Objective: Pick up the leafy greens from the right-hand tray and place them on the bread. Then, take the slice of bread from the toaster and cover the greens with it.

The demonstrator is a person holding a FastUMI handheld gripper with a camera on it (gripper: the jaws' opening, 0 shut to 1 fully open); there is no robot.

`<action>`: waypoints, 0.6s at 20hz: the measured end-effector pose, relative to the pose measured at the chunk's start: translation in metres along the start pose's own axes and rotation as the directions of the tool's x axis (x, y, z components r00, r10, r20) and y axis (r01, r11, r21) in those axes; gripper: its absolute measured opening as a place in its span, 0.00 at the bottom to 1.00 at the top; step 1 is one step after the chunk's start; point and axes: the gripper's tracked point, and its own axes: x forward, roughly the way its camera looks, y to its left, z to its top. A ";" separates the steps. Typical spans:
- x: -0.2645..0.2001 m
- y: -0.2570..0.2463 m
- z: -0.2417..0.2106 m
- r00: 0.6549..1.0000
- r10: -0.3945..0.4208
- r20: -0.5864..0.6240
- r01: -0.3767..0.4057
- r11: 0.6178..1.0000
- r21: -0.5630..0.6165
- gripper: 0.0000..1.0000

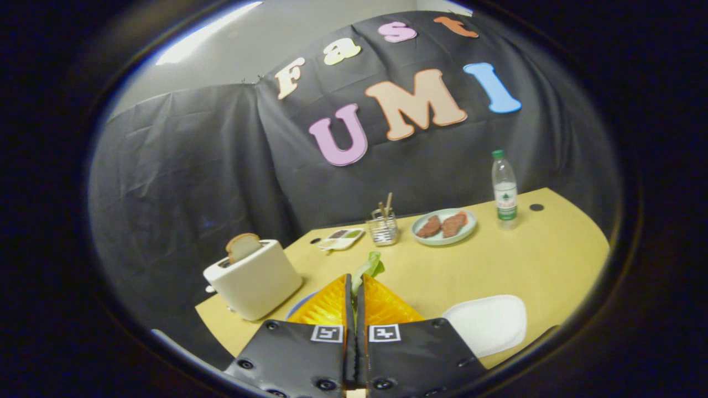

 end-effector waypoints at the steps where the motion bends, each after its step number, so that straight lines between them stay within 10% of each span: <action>1: 0.007 0.014 -0.006 0.999 0.036 -0.016 -0.036 0.999 0.023 0.03; 6: 0.047 0.060 -0.045 0.986 0.133 -0.098 -0.118 0.982 0.144 0.03; 12: 0.068 0.023 -0.090 0.972 -0.040 -0.230 0.054 0.997 0.055 0.03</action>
